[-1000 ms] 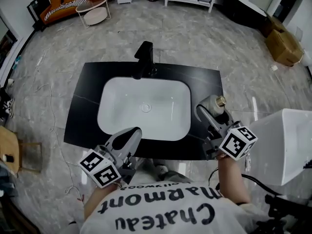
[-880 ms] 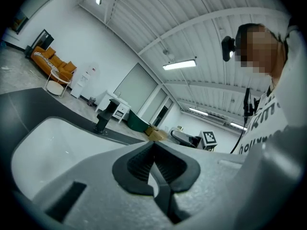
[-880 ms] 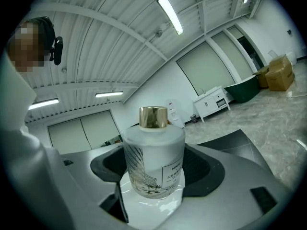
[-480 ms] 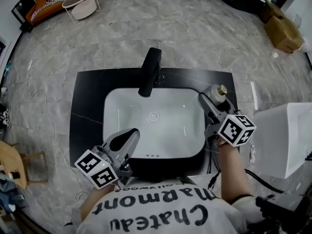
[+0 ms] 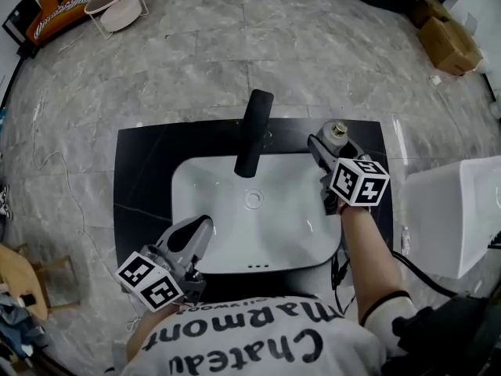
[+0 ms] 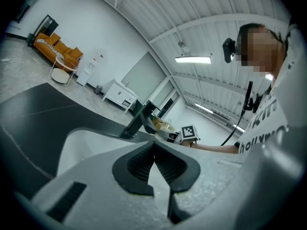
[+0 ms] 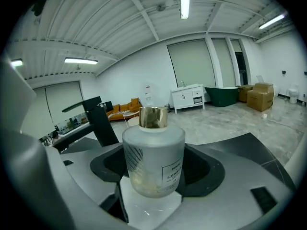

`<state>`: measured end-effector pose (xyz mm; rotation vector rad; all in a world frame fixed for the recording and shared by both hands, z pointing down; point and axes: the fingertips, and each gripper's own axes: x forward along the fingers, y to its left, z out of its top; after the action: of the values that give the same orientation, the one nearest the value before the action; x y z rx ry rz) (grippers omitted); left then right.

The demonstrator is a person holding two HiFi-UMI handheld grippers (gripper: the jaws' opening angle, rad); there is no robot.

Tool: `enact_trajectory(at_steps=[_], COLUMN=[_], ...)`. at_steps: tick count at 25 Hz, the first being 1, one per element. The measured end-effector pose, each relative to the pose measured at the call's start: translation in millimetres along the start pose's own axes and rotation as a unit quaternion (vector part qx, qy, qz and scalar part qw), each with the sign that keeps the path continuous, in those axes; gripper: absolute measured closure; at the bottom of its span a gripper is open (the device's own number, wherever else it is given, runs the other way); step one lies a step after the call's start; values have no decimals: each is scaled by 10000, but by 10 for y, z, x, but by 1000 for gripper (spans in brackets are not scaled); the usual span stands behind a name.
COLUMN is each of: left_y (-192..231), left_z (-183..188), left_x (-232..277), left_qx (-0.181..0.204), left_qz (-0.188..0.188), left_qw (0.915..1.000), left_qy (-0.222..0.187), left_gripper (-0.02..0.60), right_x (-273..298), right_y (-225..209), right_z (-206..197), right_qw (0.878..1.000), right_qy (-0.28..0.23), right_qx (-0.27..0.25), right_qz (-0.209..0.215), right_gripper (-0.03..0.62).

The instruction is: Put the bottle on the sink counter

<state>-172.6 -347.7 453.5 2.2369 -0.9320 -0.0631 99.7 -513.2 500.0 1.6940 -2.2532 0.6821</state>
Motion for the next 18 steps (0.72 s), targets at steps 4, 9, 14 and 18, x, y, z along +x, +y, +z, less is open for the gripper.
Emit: enact_trajectory(at_steps=[4, 9, 14, 18], left_y=[236, 393, 450, 464], left_z=[104, 168, 219, 243], left_x=[-136, -282, -366, -400], left_qx=[-86, -115, -127, -139], left_qz=[226, 372, 421, 471], left_qw=[9996, 9990, 9985, 9981], left_qy=[-145, -225, -313, -366], left_gripper=[567, 568, 568, 568], right_x=[225, 401, 477, 526], right_y=[35, 93, 107, 89], right_z=[-68, -157, -162, -175], right_qw=[9993, 9977, 9962, 9934], right_qy=[215, 411, 405, 437], right_qx=[-268, -457, -614, -879], right_qz=[-149, -282, -458, -587], right_gripper=[255, 255, 255, 255])
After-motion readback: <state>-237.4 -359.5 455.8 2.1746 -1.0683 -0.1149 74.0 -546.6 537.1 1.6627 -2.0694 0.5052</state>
